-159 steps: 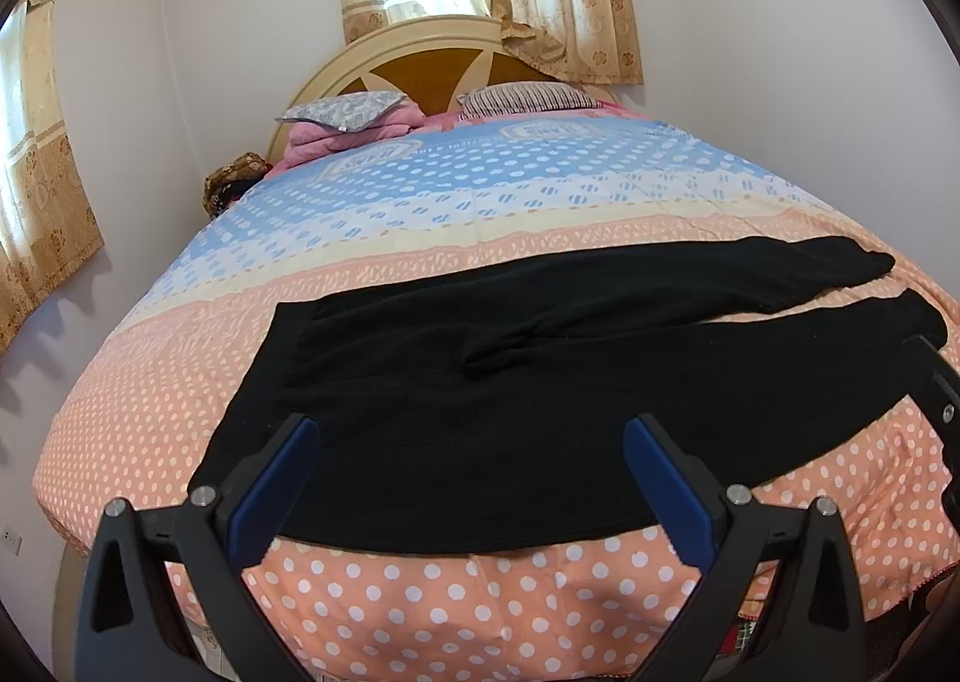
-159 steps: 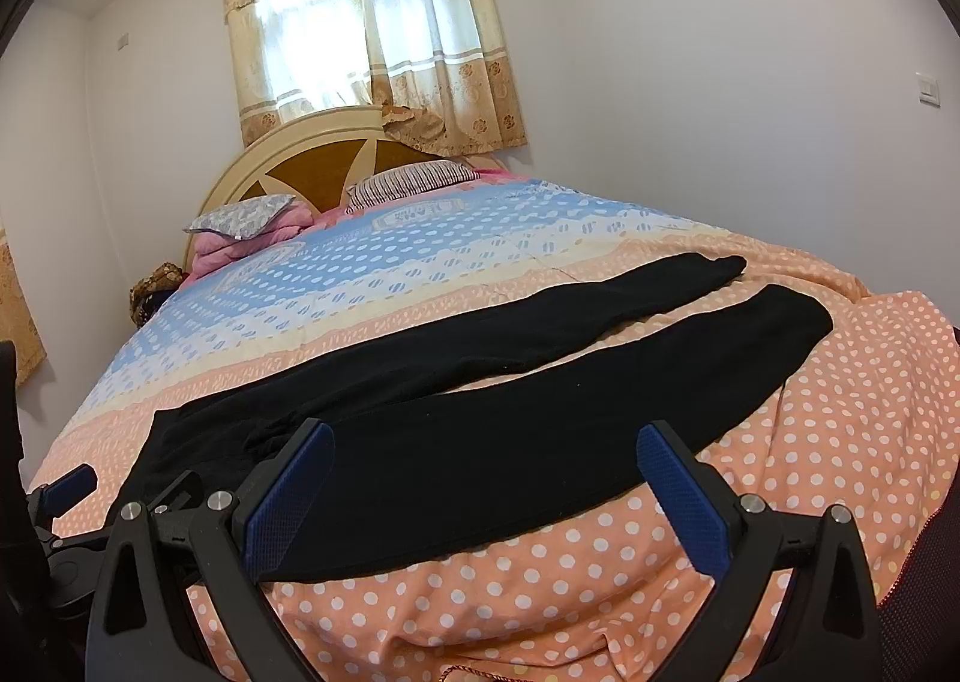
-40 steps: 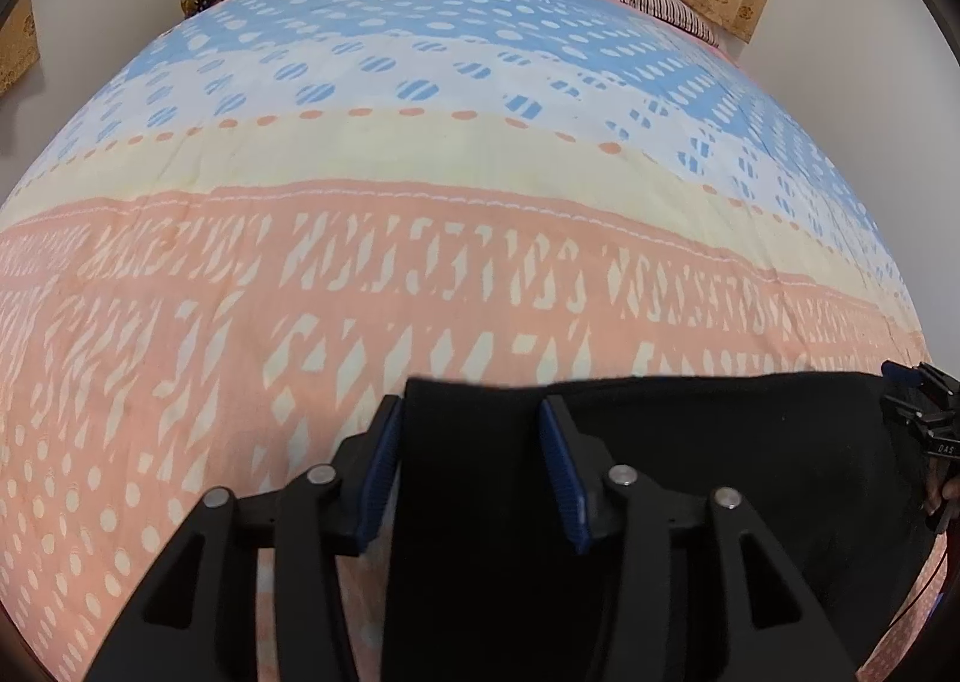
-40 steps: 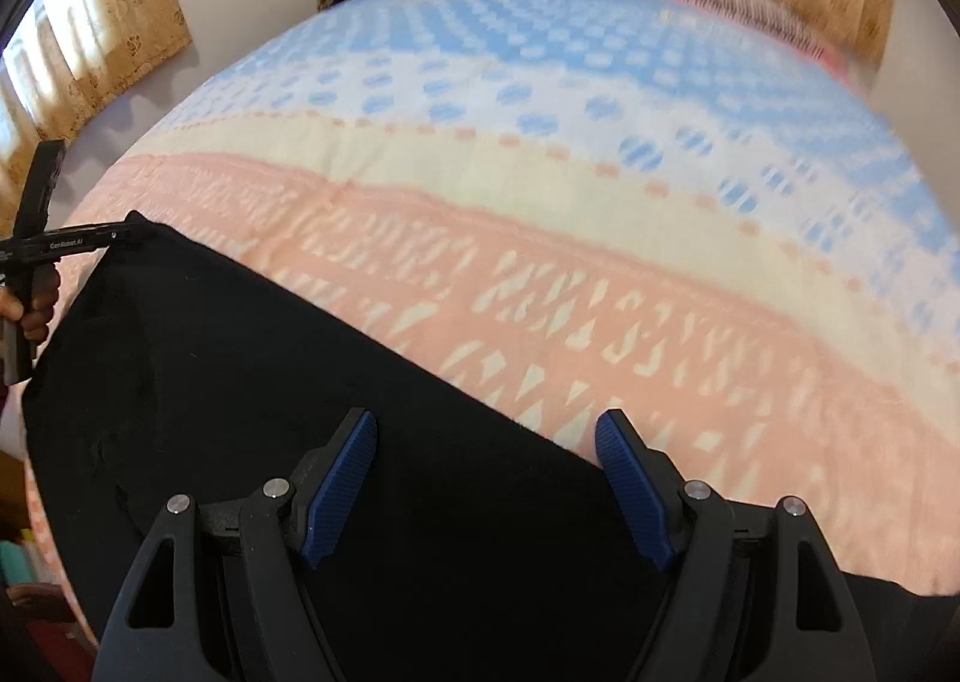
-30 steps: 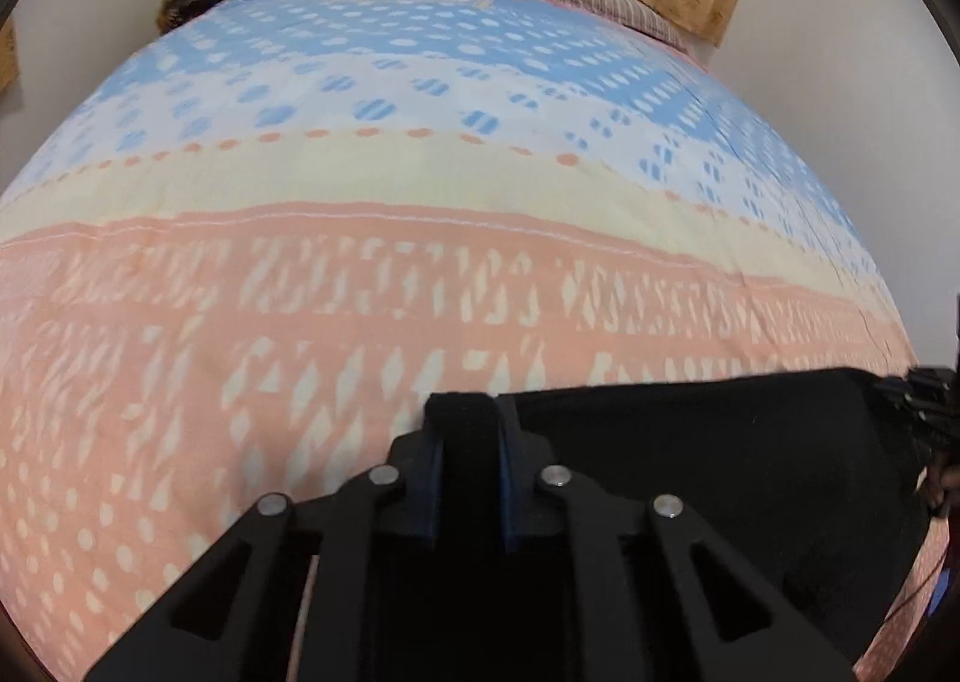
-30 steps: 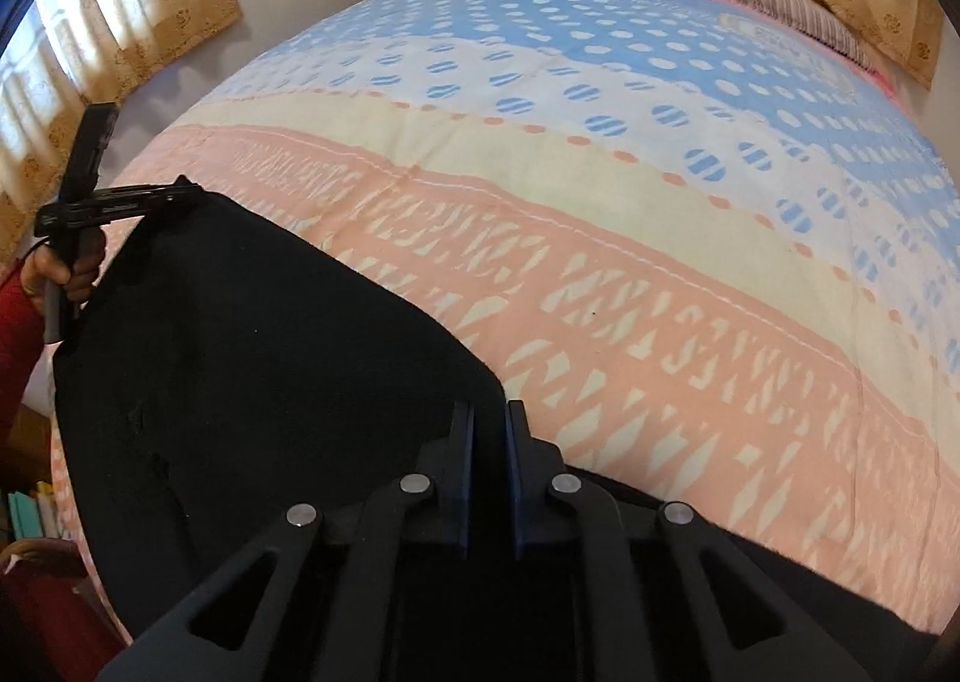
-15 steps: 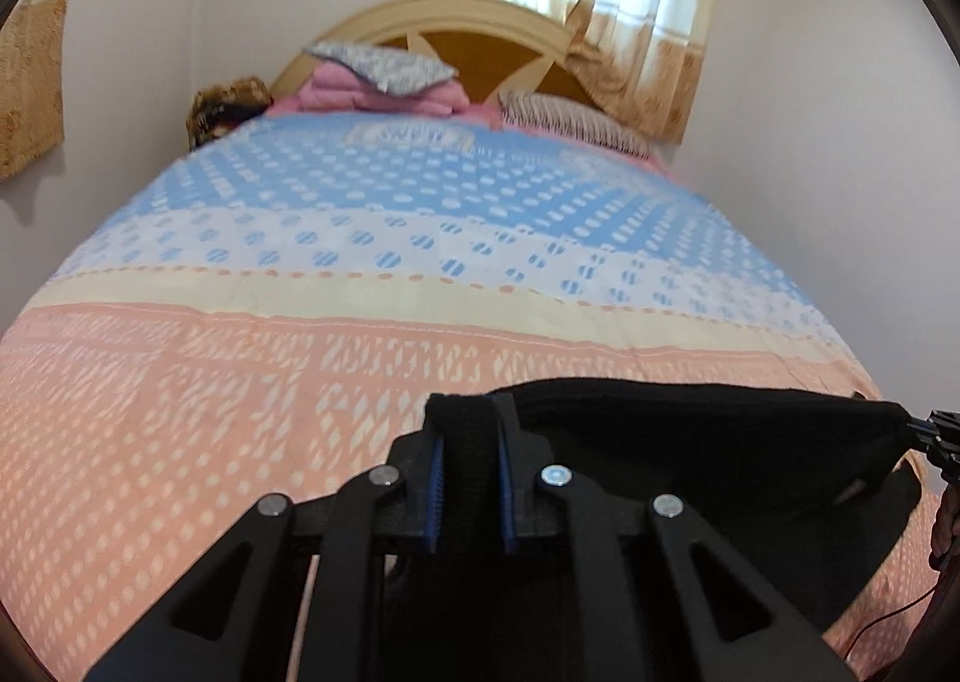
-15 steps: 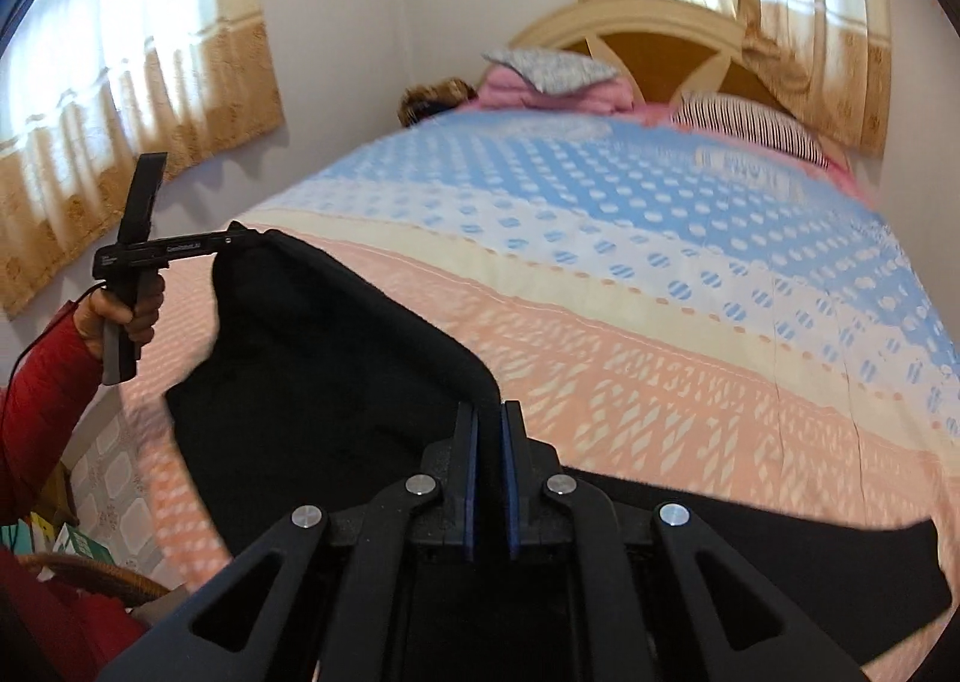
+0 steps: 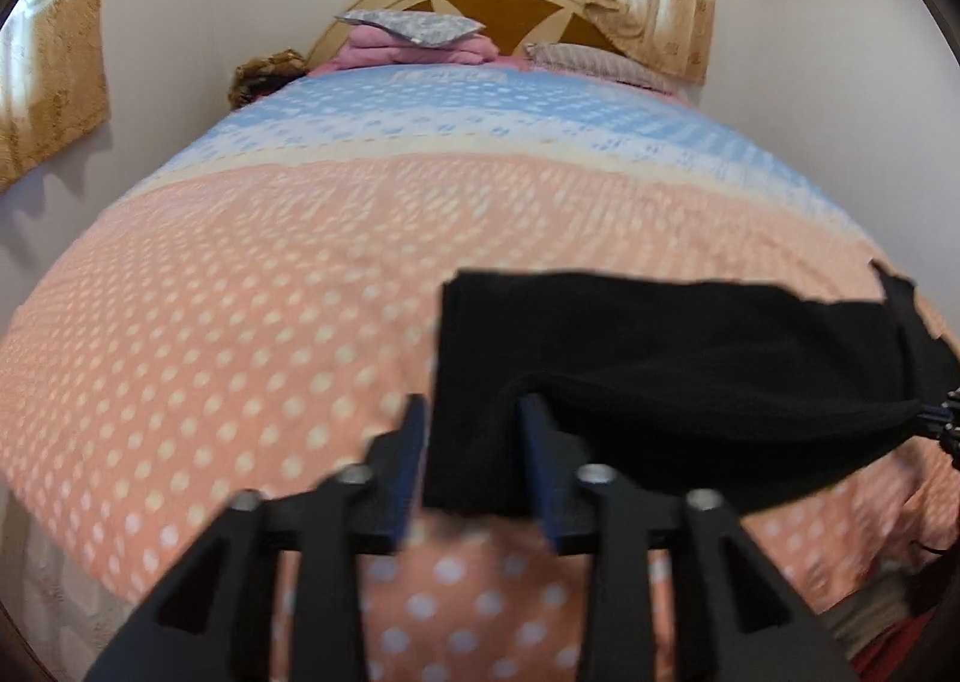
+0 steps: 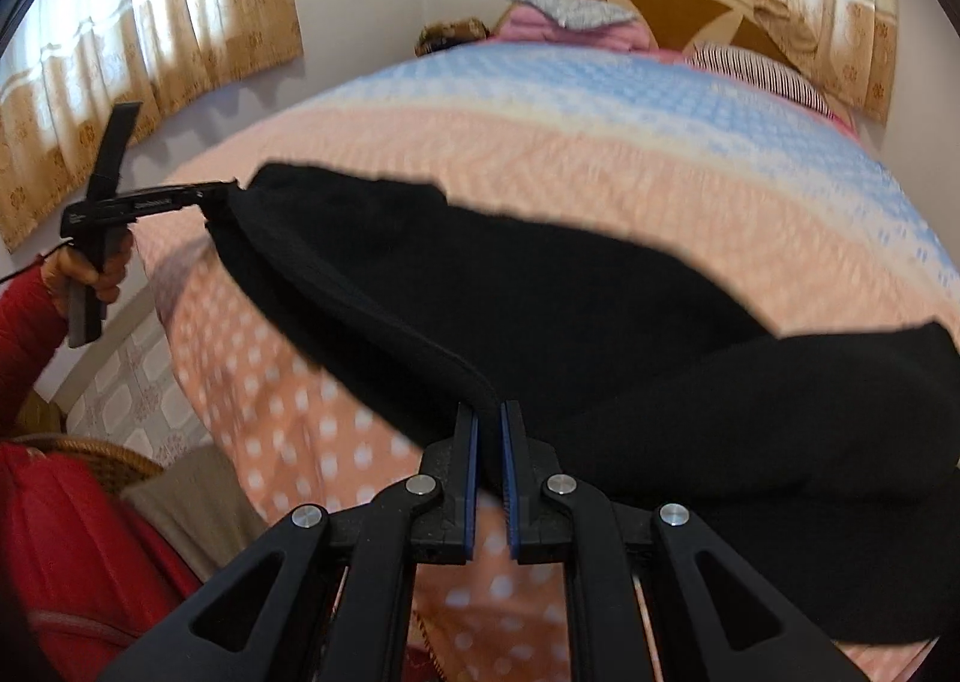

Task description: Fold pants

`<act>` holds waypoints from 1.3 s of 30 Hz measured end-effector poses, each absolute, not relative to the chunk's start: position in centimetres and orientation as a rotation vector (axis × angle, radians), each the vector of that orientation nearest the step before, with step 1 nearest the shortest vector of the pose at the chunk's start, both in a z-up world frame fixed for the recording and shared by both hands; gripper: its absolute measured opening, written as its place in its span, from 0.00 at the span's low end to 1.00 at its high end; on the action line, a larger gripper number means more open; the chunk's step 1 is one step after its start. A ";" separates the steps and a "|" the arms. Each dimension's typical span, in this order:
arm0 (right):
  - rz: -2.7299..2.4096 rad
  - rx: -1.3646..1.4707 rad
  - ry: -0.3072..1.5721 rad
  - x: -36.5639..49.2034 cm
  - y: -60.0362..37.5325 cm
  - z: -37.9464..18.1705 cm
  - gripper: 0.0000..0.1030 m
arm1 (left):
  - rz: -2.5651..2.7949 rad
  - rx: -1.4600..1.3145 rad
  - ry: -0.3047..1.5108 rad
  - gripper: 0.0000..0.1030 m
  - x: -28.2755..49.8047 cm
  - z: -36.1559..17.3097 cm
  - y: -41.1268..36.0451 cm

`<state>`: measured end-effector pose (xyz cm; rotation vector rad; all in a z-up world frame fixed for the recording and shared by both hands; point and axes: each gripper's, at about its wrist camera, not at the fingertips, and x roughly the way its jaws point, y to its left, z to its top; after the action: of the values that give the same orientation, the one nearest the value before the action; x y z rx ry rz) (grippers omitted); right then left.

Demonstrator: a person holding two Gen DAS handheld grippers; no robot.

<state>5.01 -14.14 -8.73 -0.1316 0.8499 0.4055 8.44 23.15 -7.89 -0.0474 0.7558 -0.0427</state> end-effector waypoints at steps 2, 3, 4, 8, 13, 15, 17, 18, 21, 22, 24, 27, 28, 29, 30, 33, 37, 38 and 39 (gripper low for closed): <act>0.400 -0.135 0.863 4.7 -14.0 -9.6 0.07 | 0.001 -0.043 0.746 0.75 7.6 -8.0 23.6; 0.394 -0.136 0.869 4.6 -14.0 -9.9 0.07 | 0.012 -0.042 0.754 0.78 7.4 -8.0 24.0; 0.394 -0.131 0.868 4.5 -14.0 -10.2 0.07 | 0.009 -0.045 0.766 0.78 7.1 -8.1 24.4; 0.405 -0.113 0.879 4.3 -14.6 -10.2 0.12 | 0.020 0.001 0.800 0.78 6.2 -7.8 25.2; 0.455 -0.075 0.910 3.7 -15.0 -8.5 0.20 | 0.094 -0.004 0.783 0.78 5.0 -6.4 26.5; 0.474 -0.048 0.877 3.6 -14.9 -7.0 0.20 | 0.070 -0.071 0.789 0.78 4.4 -6.1 27.2; 0.504 -0.003 0.824 4.1 -14.6 -5.3 0.20 | 0.011 -0.121 0.799 0.78 3.8 -5.7 27.0; 0.513 0.013 0.803 4.5 -14.3 -4.8 0.20 | -0.018 -0.133 0.806 0.77 3.6 -5.8 26.8; 0.537 0.046 0.757 6.8 -12.2 -4.3 0.20 | -0.201 -0.253 0.841 0.77 2.9 -6.3 25.1; 0.550 0.055 0.752 7.6 -11.4 -4.5 0.20 | -0.266 -0.295 0.849 0.77 2.9 -6.9 24.2; 0.568 0.065 0.751 9.2 -9.6 -5.3 0.20 | -0.304 -0.326 0.853 0.77 3.3 -7.7 23.4; 0.535 0.026 0.777 10.8 -7.4 -7.2 0.20 | -0.325 -0.431 0.886 0.77 5.0 -9.3 23.5; 0.531 0.026 0.796 11.2 -7.2 -7.9 0.20 | -0.335 -0.471 0.887 0.77 5.3 -9.5 23.8; 0.529 0.036 0.816 11.5 -7.3 -8.4 0.20 | -0.341 -0.523 0.884 0.77 5.7 -9.6 24.1; 0.524 0.051 0.836 11.6 -7.4 -9.2 0.20 | -0.350 -0.554 0.877 0.77 6.1 -9.6 24.3; 0.503 0.085 0.879 11.6 -8.1 -11.2 0.20 | -0.351 -0.600 0.811 0.77 7.4 -8.9 24.7; 0.507 0.162 0.844 10.9 -9.0 -11.7 0.20 | -0.283 -0.612 0.740 0.69 9.2 -8.1 25.4; 0.505 0.159 0.843 10.9 -8.9 -11.7 0.20 | -0.260 -0.576 0.740 0.45 9.7 -7.9 25.3; 0.503 0.154 0.842 10.9 -8.9 -11.7 0.20 | -0.251 -0.537 0.742 0.20 10.1 -7.8 25.1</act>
<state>10.89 -8.86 -11.73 0.1543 0.8416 0.5028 10.09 25.12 -7.83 -0.5370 0.7424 -0.2511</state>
